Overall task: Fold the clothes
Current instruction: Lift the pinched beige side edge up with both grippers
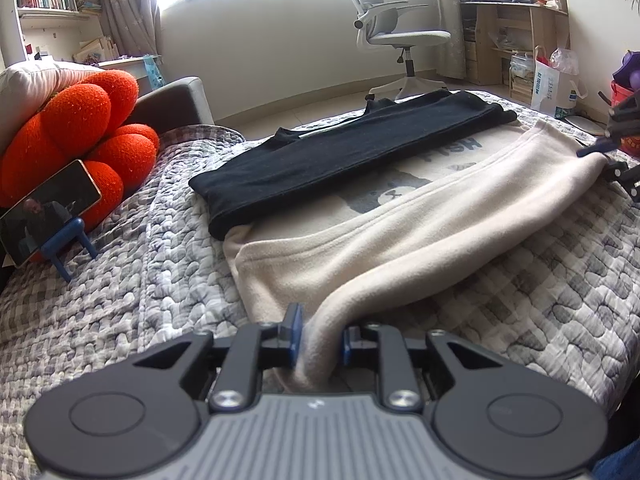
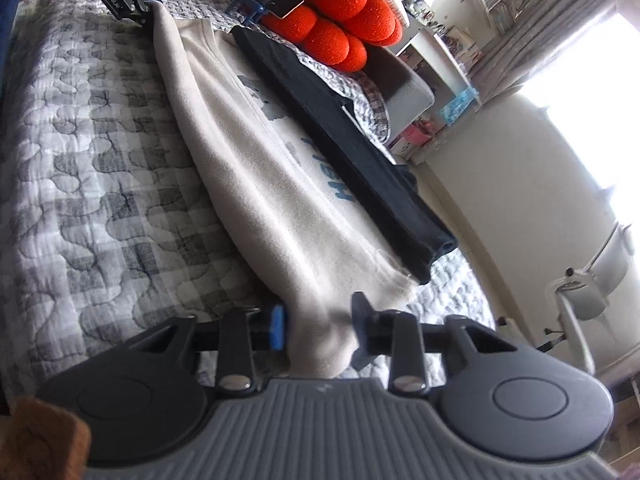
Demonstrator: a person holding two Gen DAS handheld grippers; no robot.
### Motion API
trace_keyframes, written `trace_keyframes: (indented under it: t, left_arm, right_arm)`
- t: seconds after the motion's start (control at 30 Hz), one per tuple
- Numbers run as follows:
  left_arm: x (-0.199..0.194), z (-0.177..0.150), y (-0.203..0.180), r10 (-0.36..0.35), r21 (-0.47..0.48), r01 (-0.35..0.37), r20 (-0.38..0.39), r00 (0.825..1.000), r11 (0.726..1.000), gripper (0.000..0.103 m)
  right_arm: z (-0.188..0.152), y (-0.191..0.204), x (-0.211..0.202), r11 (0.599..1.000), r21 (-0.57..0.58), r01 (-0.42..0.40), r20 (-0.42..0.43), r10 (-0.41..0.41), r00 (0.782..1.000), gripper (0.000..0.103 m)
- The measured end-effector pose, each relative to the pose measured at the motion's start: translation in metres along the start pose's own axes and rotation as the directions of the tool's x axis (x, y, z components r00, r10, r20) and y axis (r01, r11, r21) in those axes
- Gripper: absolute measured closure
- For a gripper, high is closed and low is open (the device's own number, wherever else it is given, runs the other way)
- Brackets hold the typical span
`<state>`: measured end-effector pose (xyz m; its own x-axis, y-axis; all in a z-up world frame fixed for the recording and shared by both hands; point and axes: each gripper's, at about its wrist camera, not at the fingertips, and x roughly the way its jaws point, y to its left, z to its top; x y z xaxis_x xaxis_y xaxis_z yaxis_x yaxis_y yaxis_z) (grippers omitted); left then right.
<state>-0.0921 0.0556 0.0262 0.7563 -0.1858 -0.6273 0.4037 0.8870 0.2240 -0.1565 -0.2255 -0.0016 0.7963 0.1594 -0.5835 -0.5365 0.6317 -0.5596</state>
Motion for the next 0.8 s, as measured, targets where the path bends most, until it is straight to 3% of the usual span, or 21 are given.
trace_keyframes:
  t: [0.13,0.33,0.57,0.8]
  left_arm:
    - [-0.001,-0.001,0.003,0.0,-0.026,0.0,0.003,1.0,1.0,0.083]
    - [-0.012,-0.004,0.006,0.007,-0.071,-0.008,-0.009,1.0,0.997,0.095]
    - [-0.038,-0.012,0.01,-0.036,-0.106,0.034,-0.015,0.999,0.994,0.096]
    - [-0.079,-0.025,-0.005,-0.06,-0.061,0.058,-0.031,0.998,0.996,0.096]
  right_arm:
    - [-0.004,0.006,-0.008,0.999,0.032,0.036,-0.011,-0.036,0.999,0.095]
    - [-0.005,0.012,-0.025,0.995,0.072,0.072,-0.001,-0.072,0.997,0.096]
    - [0.0,0.01,-0.064,0.992,0.129,0.019,0.037,-0.024,0.999,0.097]
    - [-0.002,0.017,-0.112,0.986,0.163,-0.025,0.056,0.016,0.998,0.096]
